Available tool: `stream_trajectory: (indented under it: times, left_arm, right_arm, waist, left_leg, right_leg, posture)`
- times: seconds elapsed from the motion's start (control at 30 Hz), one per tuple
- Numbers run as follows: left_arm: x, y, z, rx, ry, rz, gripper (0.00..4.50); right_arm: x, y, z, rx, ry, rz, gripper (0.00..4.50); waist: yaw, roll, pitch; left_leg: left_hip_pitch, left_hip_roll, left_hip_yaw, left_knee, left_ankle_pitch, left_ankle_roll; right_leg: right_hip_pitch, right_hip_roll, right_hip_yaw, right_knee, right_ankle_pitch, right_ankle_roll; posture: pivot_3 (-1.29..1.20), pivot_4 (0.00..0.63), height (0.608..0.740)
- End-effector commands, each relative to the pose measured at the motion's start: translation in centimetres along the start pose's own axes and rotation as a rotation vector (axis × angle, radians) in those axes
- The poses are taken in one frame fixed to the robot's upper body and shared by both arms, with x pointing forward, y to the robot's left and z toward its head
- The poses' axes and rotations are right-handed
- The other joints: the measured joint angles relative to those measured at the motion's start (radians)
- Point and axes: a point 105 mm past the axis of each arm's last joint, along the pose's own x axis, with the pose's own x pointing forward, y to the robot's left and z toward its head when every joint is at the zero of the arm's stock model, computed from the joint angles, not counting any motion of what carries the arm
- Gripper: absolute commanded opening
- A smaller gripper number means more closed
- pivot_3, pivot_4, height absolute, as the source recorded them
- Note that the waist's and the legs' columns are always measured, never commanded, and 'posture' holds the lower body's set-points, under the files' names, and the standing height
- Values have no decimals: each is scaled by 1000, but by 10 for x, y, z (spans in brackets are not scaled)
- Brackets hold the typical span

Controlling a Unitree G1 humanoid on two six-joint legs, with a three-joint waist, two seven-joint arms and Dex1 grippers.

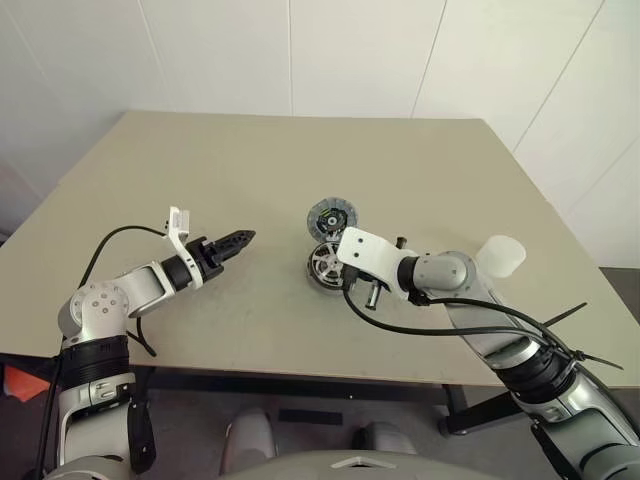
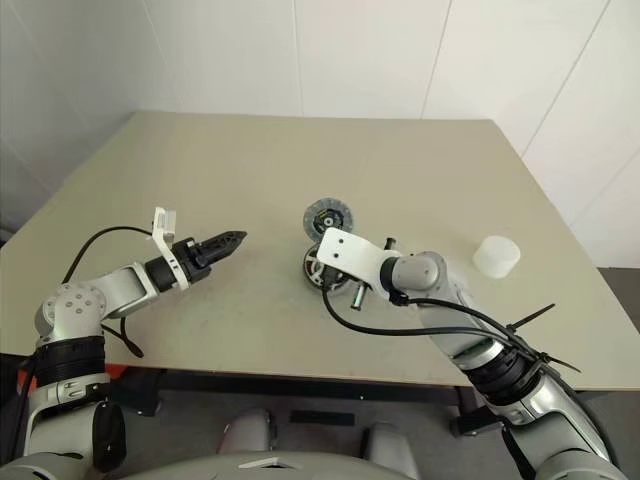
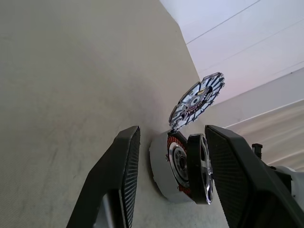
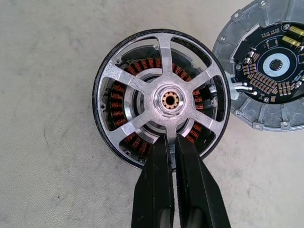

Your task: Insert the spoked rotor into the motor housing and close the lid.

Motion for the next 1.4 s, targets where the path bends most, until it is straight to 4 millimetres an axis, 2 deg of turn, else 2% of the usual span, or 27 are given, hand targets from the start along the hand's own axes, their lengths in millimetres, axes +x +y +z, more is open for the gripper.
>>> stream_trajectory:
  times: [0.03,0.37,0.47,0.57,0.73,0.87,0.97,1.07,1.17,1.23,1.33,1.4]
  left_arm:
    - [-3,-10,9,37,-30,-28,2299]
    - [-1,-11,9,40,-29,-34,2299]
    - [-1,-11,9,40,-29,-34,2299]
    - [-1,-11,9,39,-29,-35,2299]
    - [-1,-11,8,37,-26,-38,2299]
    - [1,-11,9,38,-26,-40,2299]
    - [3,-11,9,41,-26,-44,2299]
    - [6,-13,10,51,-25,-51,2299]
    - [6,-13,12,57,-28,-50,2299]
    - [6,-12,13,59,-28,-49,2299]
    - [6,-13,12,64,-24,-51,2299]
    - [5,-13,12,71,-21,-49,2299]
  right_arm:
    - [0,-9,4,0,-10,-38,33]
    - [-1,-12,3,-9,-3,-51,33]
    - [-2,-13,4,-18,-2,-56,712]
    - [-4,-16,5,-34,-4,-71,1698]
    - [-9,-19,11,-65,-17,-80,1698]
    - [-16,-32,20,-82,-42,-133,1698]
    - [-13,-41,25,-35,-77,-167,1698]
    - [-5,-53,21,0,-80,-246,1070]
    - [0,-53,23,57,-108,-244,54]
    - [8,-43,19,130,-122,-196,22]
    - [29,-18,-12,150,-27,-122,22]
    - [35,-8,-28,135,22,-108,22]
  waist:
    - [-1,0,0]
    - [1,0,0]
    - [1,0,0]
    - [1,0,0]
    - [1,0,0]
    - [1,0,0]
    - [1,0,0]
    - [0,0,0]
    - [1,0,0]
    - [0,0,0]
    - [2,-1,-1]
    - [2,-1,0]
  left_leg:
    - [1,0,0,0,0,0]
    - [0,0,0,0,0,0]
    - [0,0,0,0,0,0]
    - [0,0,0,0,0,0]
    - [0,0,0,0,0,0]
    - [0,0,0,0,0,0]
    - [0,0,0,0,0,0]
    - [0,0,0,0,0,0]
    - [0,-1,0,0,0,0]
    - [-1,0,0,0,0,-1]
    - [-1,0,0,-1,0,0]
    - [-1,0,0,-1,0,0]
  right_leg:
    - [0,0,0,0,0,0]
    - [0,0,0,0,0,0]
    - [0,0,0,0,0,0]
    - [0,0,0,0,0,0]
    - [0,0,0,0,0,0]
    - [0,0,0,0,0,0]
    - [0,0,0,0,0,0]
    - [0,0,0,0,0,0]
    - [0,0,0,0,0,0]
    - [-1,0,0,0,0,0]
    - [-1,0,0,-1,0,0]
    - [0,0,-1,-2,0,0]
  posture:
    - [0,0,740]
    - [0,0,740]
    - [0,0,740]
    - [0,0,740]
    - [0,0,740]
    - [0,0,740]
    - [0,0,740]
    - [0,0,740]
    - [0,0,740]
    - [0,0,740]
    - [0,0,740]
    - [0,0,740]
